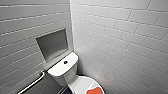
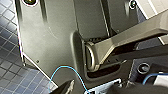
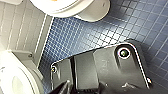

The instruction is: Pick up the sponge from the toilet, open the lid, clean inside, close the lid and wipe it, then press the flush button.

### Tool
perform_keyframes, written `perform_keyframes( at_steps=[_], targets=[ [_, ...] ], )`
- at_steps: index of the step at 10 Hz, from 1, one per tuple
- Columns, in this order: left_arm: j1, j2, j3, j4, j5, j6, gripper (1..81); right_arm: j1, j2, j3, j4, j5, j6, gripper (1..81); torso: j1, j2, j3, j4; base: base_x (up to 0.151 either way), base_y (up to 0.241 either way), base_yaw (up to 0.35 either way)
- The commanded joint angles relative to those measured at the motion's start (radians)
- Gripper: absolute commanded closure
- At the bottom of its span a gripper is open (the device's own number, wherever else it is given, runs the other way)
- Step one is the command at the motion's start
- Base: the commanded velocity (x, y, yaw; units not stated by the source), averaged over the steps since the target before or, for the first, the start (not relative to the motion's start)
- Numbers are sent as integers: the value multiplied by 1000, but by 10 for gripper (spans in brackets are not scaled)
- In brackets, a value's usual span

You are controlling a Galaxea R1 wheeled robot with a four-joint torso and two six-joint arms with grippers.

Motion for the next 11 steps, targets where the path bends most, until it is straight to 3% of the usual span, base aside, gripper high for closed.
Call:
perform_keyframes(
  at_steps=[1, 5, 7, 11],
  targets=[
    [-2, 0, 9, 10, 68, 9, 10, 90, -64, 61, 21, -51, 34, 10, 61, -95, -88, 0, 0, 0, 0],
    [5, 4, 6, 10, 68, 9, 10, 161, -70, 85, 19, -48, 92, 10, 142, -224, -194, 0, 0, 0, 0],
    [9, 6, 6, 10, 68, 10, 10, 225, -68, 102, 22, -60, 113, 10, 188, -295, -168, 0, 0, 0, 0],
    [11, 10, 6, 10, 68, 9, 10, 314, 33, 55, 21, -106, 154, 10, 269, -422, -193, 0, 0, 0, 0]
  ],
)
